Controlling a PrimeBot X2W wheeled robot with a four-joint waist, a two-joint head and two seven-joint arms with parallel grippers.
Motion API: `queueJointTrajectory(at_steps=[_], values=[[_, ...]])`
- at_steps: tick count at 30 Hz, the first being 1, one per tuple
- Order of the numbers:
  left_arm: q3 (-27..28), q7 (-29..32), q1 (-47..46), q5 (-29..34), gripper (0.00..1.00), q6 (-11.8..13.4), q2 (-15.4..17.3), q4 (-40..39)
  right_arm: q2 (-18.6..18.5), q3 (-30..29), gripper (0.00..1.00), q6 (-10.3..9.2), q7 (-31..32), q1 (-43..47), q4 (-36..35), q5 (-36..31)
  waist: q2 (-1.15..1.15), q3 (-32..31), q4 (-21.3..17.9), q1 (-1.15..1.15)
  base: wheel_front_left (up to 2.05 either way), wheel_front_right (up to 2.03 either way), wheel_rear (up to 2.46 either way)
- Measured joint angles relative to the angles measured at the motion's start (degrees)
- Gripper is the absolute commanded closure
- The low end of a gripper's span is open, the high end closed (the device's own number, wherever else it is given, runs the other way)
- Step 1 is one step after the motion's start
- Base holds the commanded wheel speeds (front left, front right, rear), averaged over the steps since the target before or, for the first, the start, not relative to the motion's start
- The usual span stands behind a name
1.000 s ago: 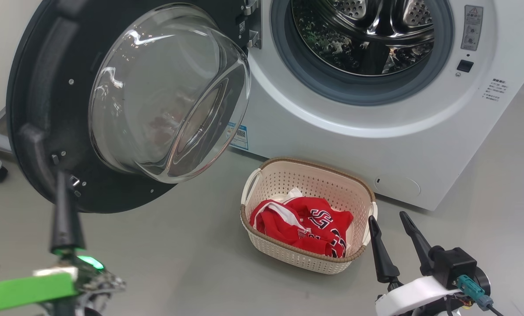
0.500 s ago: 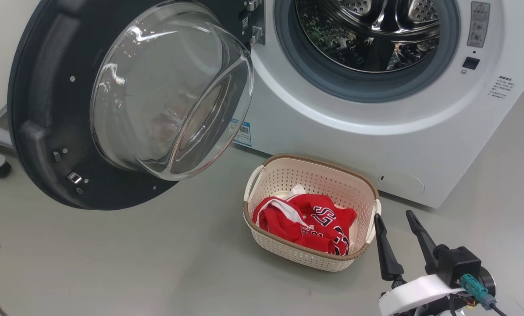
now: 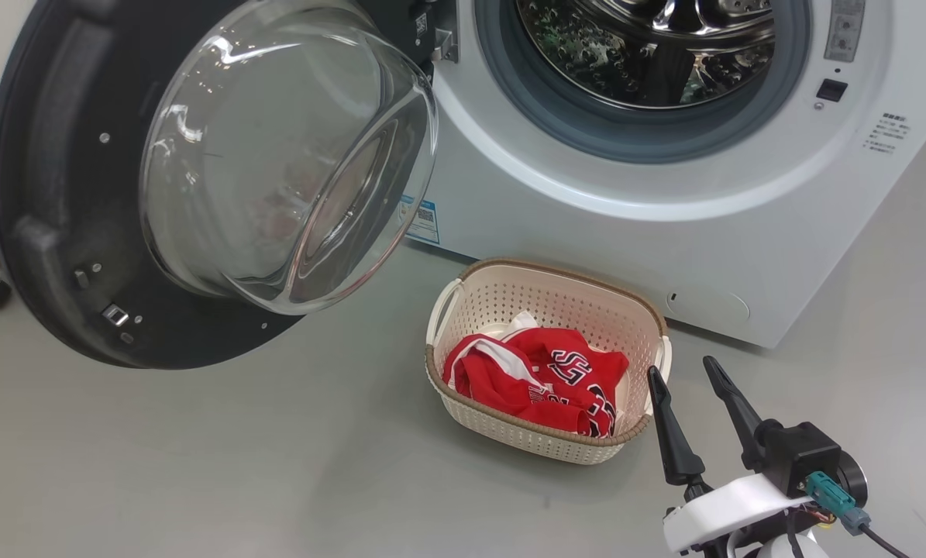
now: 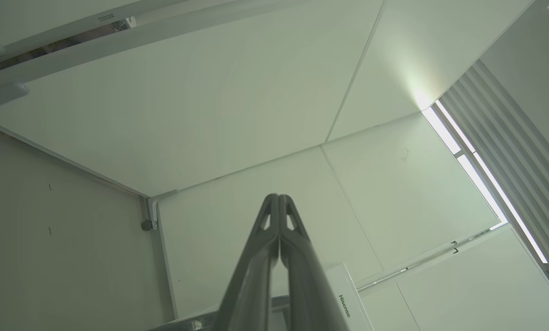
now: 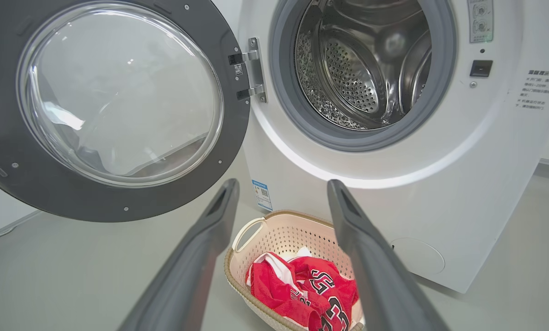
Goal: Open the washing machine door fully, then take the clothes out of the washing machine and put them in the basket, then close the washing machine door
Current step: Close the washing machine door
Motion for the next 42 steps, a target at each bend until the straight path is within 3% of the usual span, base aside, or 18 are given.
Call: queueJointTrajectory(at_steps=[4,15,24,34,42], values=[[-0.85,2.30,-2.01,-1.66,1.00,2.03,1.31,4.67,-0.15,0.18,0.00,0.22,0.00,-0.54,0.37,-0.07,0.00,0.68,-0.87,0.00,0.00,0.00,0.00],[-6.45,10.00,-3.71,-2.40,1.00,3.24,4.72,13.71,-0.24,0.00,0.00,0.63,0.00,-2.22,0.40,-0.99,0.00,2.72,-3.43,0.00,0.00,0.00,0.00],[-11.59,15.39,-5.61,-2.40,1.00,3.24,4.85,18.29,-0.52,-0.94,0.00,0.78,0.00,-3.16,0.51,-1.00,0.00,4.78,-5.04,0.00,0.00,0.00,0.00],[-12.80,18.38,-7.53,-1.93,1.00,3.15,5.57,21.45,-1.01,-1.67,0.00,1.03,0.00,-3.38,0.53,-1.11,0.00,5.33,-5.13,0.00,0.00,0.00,0.00],[-13.76,22.94,-7.64,-2.80,1.00,0.13,5.98,22.27,-0.99,-1.79,0.00,1.08,0.00,-4.11,0.55,-1.25,0.00,5.56,-4.95,0.00,0.00,0.00,0.00]])
